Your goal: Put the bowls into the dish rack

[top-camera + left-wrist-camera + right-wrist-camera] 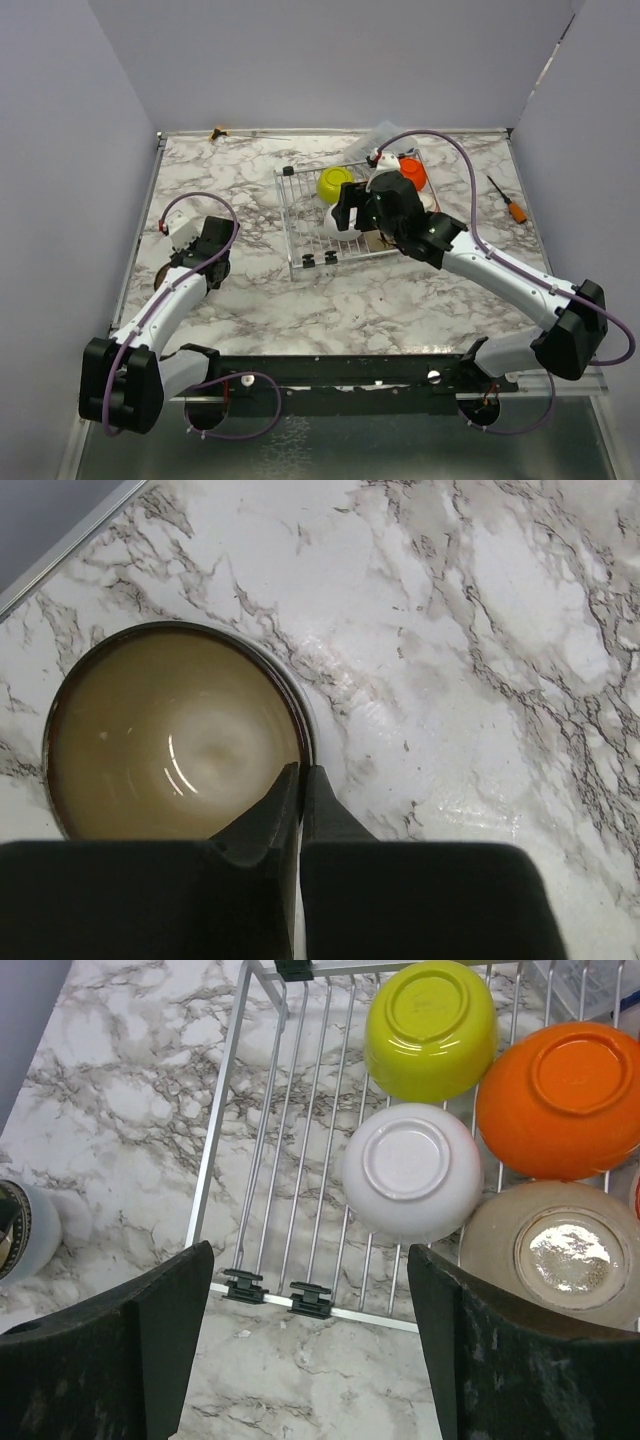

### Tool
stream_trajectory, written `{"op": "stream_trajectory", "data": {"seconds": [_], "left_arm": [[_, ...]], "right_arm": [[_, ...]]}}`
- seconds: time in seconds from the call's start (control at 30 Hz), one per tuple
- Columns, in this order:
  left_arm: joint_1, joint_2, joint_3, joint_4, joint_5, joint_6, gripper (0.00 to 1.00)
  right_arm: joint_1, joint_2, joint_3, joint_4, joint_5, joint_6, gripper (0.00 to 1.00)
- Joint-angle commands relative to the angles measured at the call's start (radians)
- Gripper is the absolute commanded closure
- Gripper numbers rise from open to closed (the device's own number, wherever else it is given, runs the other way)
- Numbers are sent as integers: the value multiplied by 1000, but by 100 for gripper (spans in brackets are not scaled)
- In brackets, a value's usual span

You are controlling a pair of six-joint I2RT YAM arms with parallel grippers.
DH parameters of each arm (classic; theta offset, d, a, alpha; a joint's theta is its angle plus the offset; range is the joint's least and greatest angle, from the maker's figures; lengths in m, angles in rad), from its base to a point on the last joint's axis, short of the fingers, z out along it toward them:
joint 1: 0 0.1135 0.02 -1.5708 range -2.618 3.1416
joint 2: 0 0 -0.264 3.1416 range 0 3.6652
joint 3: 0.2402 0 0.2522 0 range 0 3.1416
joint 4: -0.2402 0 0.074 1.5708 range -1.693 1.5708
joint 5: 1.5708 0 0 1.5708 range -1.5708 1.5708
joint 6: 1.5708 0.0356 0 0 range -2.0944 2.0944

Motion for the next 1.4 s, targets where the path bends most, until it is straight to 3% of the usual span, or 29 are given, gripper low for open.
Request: {"op": "stream_trajectory", "data": {"seconds": [0.0, 0.17, 0.5, 0.8, 1.2, 1.3, 1.37], "left_arm": [[1, -10, 67, 50, 120, 107, 100], [1, -33, 77, 65, 163, 139, 100], [1, 84, 166, 125, 547, 253, 100], [2, 78, 314, -19, 382, 308, 100], [2, 22, 351, -27, 430, 355, 100], [2, 34, 308, -26, 444, 347, 61], [2, 56, 283, -23, 468, 341, 48]], "right_arm": [[-4, -25, -18, 7, -18, 19, 18], [-5, -28, -29, 9, -24, 30, 18], [-5, -34, -39, 8, -35, 46, 18], [-5, -76, -74, 49, -53, 101, 18], [-4, -82, -84, 72, -92, 126, 18], [-4, -79, -87, 72, -99, 135, 18], [-4, -80, -90, 71, -103, 139, 18]]}}
